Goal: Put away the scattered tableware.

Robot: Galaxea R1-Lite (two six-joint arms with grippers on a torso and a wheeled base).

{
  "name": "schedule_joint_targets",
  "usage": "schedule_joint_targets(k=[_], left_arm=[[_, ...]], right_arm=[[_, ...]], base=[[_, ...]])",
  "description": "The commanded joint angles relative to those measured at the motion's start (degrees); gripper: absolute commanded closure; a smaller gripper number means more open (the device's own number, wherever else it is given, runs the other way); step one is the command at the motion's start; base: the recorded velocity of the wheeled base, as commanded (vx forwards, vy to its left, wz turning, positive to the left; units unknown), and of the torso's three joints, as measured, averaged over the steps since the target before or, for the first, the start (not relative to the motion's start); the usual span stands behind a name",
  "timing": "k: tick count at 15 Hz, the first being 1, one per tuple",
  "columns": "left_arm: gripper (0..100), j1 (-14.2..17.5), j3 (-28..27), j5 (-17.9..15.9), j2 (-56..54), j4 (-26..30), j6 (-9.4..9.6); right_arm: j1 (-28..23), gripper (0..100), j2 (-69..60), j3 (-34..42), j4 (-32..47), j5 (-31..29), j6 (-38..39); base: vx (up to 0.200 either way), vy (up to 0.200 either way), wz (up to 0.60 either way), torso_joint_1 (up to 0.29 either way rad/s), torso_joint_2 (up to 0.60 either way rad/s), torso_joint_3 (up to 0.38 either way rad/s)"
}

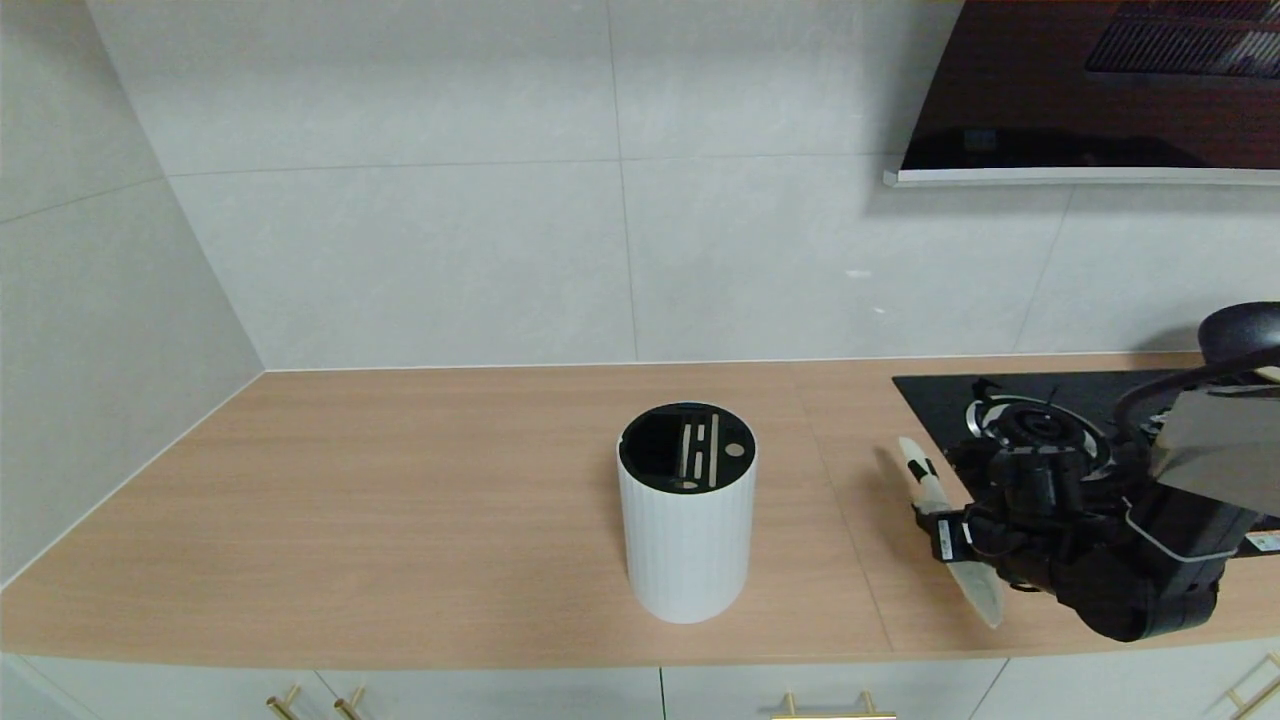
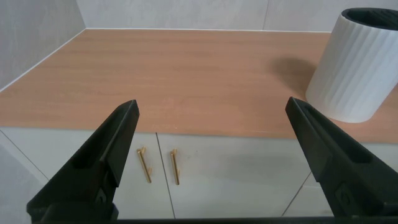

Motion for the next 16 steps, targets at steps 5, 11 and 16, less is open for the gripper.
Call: schedule_joint_targets(k=[5,11,16], left_arm=[[0,0.02,-0.44,-0.73,0.02,-0.28,0.35],[0,-0.68,-32.17,-24.90,37.47,3.94,0.00],[0,-21.25,-40.34,-23.32,72.18,-21.11,-22.68]], right_arm=[[1.92,100,-22.63,4.67,0.42,0.27,0.15],[12.56,100,-35.64,-5.79,20.99,-0.34,-0.03],[25.74,100,-38.54,-5.00,23.71,-5.97,0.15]], base=[[0.000,0.000,0.00,0.000,0.00,0.000],[0.000,0.000,0.00,0.000,0.00,0.000],[0.000,0.000,0.00,0.000,0.00,0.000]])
